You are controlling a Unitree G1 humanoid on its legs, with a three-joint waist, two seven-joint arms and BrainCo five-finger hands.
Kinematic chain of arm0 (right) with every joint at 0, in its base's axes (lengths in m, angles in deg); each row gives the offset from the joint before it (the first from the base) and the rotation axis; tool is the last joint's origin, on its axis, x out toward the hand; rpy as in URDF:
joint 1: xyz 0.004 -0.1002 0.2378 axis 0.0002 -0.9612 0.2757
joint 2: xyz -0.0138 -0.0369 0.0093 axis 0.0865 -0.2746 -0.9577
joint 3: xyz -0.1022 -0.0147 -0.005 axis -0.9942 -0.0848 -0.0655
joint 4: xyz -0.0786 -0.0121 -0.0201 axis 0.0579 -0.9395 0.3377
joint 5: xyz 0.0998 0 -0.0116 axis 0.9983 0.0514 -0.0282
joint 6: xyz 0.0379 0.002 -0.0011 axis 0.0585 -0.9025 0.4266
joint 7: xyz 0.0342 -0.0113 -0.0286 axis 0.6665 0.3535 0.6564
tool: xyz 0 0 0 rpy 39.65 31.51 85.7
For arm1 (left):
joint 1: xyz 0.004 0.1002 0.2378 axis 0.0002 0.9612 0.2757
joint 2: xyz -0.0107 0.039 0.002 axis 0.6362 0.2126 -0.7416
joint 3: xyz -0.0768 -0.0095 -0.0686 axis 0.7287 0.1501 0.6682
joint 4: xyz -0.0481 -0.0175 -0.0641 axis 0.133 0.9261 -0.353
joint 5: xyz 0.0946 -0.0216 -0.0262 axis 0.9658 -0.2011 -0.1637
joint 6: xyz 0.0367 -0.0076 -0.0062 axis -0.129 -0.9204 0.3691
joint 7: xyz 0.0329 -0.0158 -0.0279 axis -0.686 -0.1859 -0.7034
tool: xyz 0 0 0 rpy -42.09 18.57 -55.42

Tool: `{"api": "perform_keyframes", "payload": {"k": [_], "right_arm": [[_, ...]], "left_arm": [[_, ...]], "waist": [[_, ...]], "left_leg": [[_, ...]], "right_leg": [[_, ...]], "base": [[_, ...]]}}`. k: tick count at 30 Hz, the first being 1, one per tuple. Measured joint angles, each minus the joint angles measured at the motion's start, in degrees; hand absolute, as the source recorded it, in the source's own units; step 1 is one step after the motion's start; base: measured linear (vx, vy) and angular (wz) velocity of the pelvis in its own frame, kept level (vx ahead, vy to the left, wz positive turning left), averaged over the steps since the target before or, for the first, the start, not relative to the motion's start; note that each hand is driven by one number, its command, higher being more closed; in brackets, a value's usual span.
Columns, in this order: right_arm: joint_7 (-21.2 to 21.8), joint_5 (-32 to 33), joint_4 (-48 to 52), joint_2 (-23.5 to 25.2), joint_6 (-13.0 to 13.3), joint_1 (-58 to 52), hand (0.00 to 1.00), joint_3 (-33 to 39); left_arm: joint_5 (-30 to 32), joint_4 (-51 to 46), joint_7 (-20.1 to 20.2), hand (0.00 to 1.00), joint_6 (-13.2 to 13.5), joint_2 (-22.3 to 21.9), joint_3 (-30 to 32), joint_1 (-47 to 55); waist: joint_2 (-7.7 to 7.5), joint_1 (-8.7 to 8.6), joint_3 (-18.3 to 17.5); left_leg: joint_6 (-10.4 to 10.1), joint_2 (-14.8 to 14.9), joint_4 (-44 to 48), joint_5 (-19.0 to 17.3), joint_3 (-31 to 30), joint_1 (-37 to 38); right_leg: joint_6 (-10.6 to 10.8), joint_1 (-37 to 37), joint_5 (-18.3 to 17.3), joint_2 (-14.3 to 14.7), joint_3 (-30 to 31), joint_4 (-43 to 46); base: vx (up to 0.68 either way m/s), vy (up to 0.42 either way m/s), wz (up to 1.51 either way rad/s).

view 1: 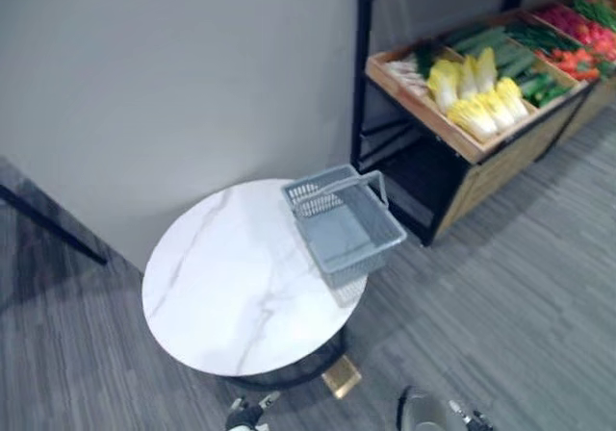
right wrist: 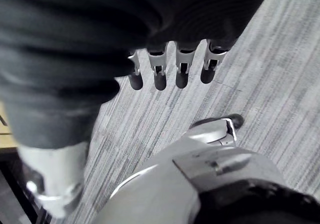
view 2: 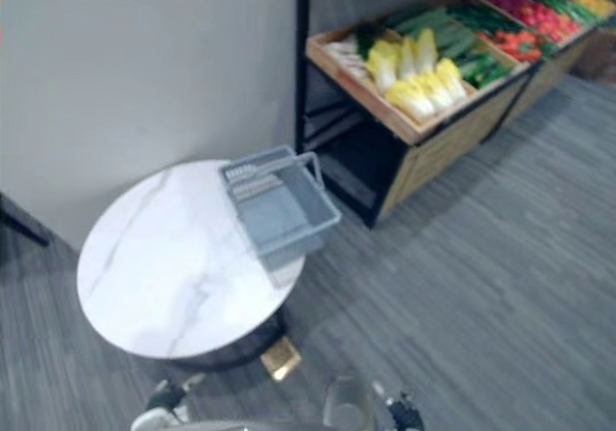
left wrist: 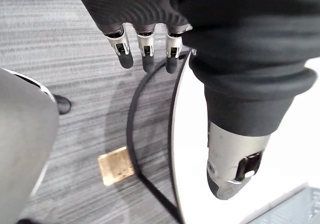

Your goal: Pick vegetable in the basket

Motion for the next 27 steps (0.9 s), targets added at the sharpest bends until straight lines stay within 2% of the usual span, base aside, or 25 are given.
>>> {"api": "perform_keyframes", "payload": {"k": [1, 3, 6, 11, 14, 17, 21, 23, 27], "right_arm": [[0.41, -0.01, -0.08, -1.08, 0.1, 0.1, 0.0, -0.68], [0.77, -0.15, -0.64, -2.41, 0.07, 1.08, 0.0, -2.02], [1.07, -0.15, -1.54, -2.38, 0.02, 0.63, 0.0, -2.11], [0.8, -0.04, -1.57, -2.96, 0.09, 0.81, 0.0, -3.1], [0.7, 0.05, -1.61, -3.09, 0.09, 0.36, 0.0, -3.06], [0.3, 0.07, -1.58, -3.65, 0.09, -0.02, 0.0, -3.02], [-0.08, 0.08, -1.64, -3.89, 0.1, 0.86, 0.0, -2.95], [-0.39, 0.06, -1.68, -3.39, 0.16, 1.08, 0.0, -1.95], [-0.92, -0.07, -1.71, -3.47, 0.1, 0.36, 0.0, -1.75]], "left_arm": [[0.08, 0.53, 0.1, 0.0, 0.09, -1.01, 0.14, 0.06], [0.06, 0.49, 0.17, 0.0, 0.09, -1.84, 0.27, -0.06], [0.05, 0.57, 0.11, 0.0, 0.06, -1.75, 0.93, 0.02], [-0.21, 0.52, -0.82, 0.0, 0.14, -1.72, 0.87, 0.04], [-0.36, 0.53, -1.36, 0.0, 0.14, -1.43, -0.71, 0.06], [0.12, 0.39, -1.84, 0.0, 0.07, -1.47, -1.06, 0.04], [0.11, 0.46, -2.04, 0.0, 0.08, -1.61, -0.87, 0.06], [0.24, 0.51, -2.04, 0.0, 0.07, -1.27, -0.78, 0.06], [2.2, 0.59, -2.0, 0.0, 0.0, -1.28, -1.02, 0.08]], "waist": [[1.13, -0.14, -0.52], [2.11, -0.11, -0.74], [1.67, -0.61, -0.62], [1.47, -1.27, -0.83], [1.58, -1.38, -0.84], [2.11, -1.55, -1.18], [3.37, -1.38, -1.91], [2.74, -1.44, -1.59], [2.91, -1.65, -1.65]], "left_leg": [[-0.85, 1.8, -0.32, 1.44, 0.02, -0.15], [-2.42, 3.46, -0.98, 5.08, -0.28, -0.92], [-2.74, 3.82, 0.3, 10.33, -3.38, -2.87], [-1.9, 4.34, 6.9, 13.86, -5.48, -9.64], [-0.48, 5.02, 6.54, 16.58, 0.74, -9.65], [-0.51, 4.96, 2.28, 18.95, 5.79, -9.61], [-0.56, 4.81, -2.6, 19.05, 7.24, -9.31], [-1.11, 4.13, -3.97, 18.57, 8.38, -8.32], [-1.12, 3.69, -4.29, 15.63, 8.39, -7.41]], "right_leg": [[-1.43, 0.64, -0.97, 1.37, -1.86, -0.48], [-2.81, 0.99, -1.79, 2.6, -3.74, -0.28], [-3.71, 4.16, -2.39, 2.45, -7.44, -2.8], [-3.86, 7.14, -2.87, 2.35, -12.07, -7.59], [-3.87, 9.96, -2.61, 2.91, -12.74, -11.06], [-3.89, 11.3, -0.67, 3.73, -13.44, -15.02], [-3.85, 11.09, 3.65, 5.71, -12.96, -20.49], [-4.02, 12.87, 6.63, 6.07, -12.58, -24.46], [-3.3, 14.59, 8.35, 6.01, -12.58, -26.77]], "base": [[0.23, -0.313, 0.35], [0.2, -0.309, 0.28], [0.11, -0.235, 0.58], [0.01, -0.167, 0.56], [0.0, -0.088, 0.42], [0.0, -0.03, 0.41], [0.02, 0.029, 0.03], [0.02, 0.041, -0.13], [-0.03, 0.072, -0.02]]}}
